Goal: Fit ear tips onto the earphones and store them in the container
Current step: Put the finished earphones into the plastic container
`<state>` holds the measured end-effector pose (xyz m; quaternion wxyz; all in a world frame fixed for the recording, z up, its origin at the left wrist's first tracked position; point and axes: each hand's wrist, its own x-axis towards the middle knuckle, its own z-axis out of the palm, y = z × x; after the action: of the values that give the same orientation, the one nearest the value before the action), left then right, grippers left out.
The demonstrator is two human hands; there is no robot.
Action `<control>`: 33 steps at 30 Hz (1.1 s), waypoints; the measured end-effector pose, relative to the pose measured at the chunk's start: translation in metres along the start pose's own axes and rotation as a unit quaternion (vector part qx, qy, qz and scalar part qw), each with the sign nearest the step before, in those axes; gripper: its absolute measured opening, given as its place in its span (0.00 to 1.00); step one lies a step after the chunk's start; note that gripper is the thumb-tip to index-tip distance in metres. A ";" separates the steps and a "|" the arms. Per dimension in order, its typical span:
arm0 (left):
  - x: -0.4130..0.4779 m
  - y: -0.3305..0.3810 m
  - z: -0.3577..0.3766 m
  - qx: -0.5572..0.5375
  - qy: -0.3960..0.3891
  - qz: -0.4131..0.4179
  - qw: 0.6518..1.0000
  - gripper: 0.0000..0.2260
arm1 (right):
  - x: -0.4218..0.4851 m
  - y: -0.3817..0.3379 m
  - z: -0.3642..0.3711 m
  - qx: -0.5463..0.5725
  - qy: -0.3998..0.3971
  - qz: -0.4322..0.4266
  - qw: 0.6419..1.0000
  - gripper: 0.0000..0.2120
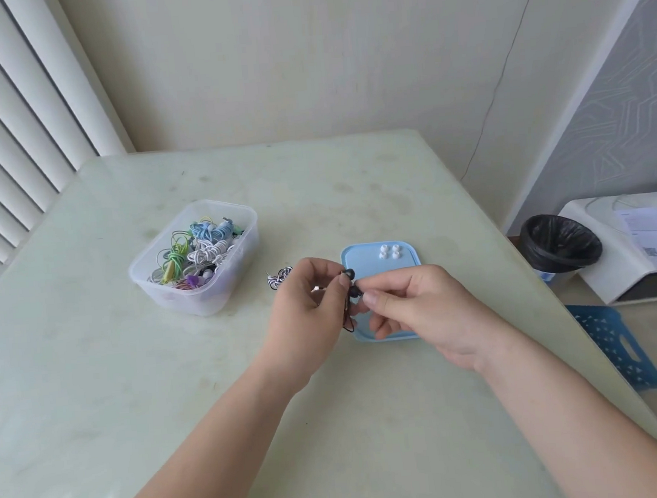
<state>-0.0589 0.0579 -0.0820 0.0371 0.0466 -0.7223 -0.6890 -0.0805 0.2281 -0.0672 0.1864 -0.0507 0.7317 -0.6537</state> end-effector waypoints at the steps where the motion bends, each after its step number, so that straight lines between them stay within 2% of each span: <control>1: 0.000 0.001 -0.001 0.003 0.005 -0.007 1.000 0.02 | 0.000 -0.001 -0.002 -0.028 -0.017 0.002 0.999 0.10; 5: 0.005 -0.003 -0.002 -0.052 0.006 -0.043 0.998 0.04 | 0.004 -0.006 -0.012 -0.121 -0.082 0.015 0.989 0.13; 6: 0.007 -0.005 -0.003 -0.075 0.000 -0.053 0.996 0.04 | 0.007 -0.009 -0.014 -0.133 -0.062 0.009 0.989 0.11; 8: 0.009 -0.010 -0.005 -0.118 -0.014 -0.076 0.990 0.04 | 0.019 -0.011 -0.019 -0.163 0.051 -0.004 0.985 0.04; 10: 0.011 -0.014 -0.007 -0.157 -0.022 -0.091 0.983 0.03 | 0.038 -0.006 -0.030 -0.219 0.176 -0.024 0.959 0.02; 11: 0.011 -0.014 -0.008 -0.176 -0.025 -0.095 0.979 0.03 | 0.048 -0.002 -0.034 -0.253 0.213 -0.035 0.943 0.02; 15: 0.009 -0.013 -0.010 -0.231 -0.046 -0.101 0.967 0.10 | 0.075 0.015 -0.044 -0.345 0.224 -0.049 0.910 0.01; 19: 0.008 -0.015 -0.010 -0.249 -0.047 -0.101 0.962 0.10 | 0.086 0.023 -0.046 -0.416 0.223 -0.077 0.878 0.06; 22: 0.008 -0.015 -0.011 -0.262 -0.045 -0.103 0.959 0.08 | 0.083 0.023 -0.047 -0.429 0.236 -0.090 0.867 0.06; 24: 0.008 -0.014 -0.010 -0.265 -0.047 -0.103 0.958 0.07 | 0.072 0.018 -0.042 -0.365 0.251 -0.103 0.891 0.05; 26: 0.009 -0.014 -0.010 -0.266 -0.049 -0.102 0.957 0.06 | 0.057 0.007 -0.028 -0.189 0.241 -0.097 0.947 0.03; 28: 0.009 -0.014 -0.008 -0.269 -0.049 -0.100 0.957 0.05 | 0.043 -0.001 -0.011 -0.013 0.195 -0.073 0.978 0.03; 30: 0.007 -0.014 -0.008 -0.266 -0.052 -0.094 0.958 0.05 | 0.033 0.001 0.004 0.089 0.154 -0.054 0.983 0.03; 33: 0.004 -0.015 -0.008 -0.252 -0.053 -0.077 0.963 0.05 | 0.025 0.010 0.015 0.163 0.131 -0.043 0.977 0.05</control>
<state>-0.0613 0.0492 -0.0967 -0.0434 0.0547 -0.5210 -0.8507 -0.0968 0.2071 -0.0829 0.0667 0.0351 0.6305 -0.7725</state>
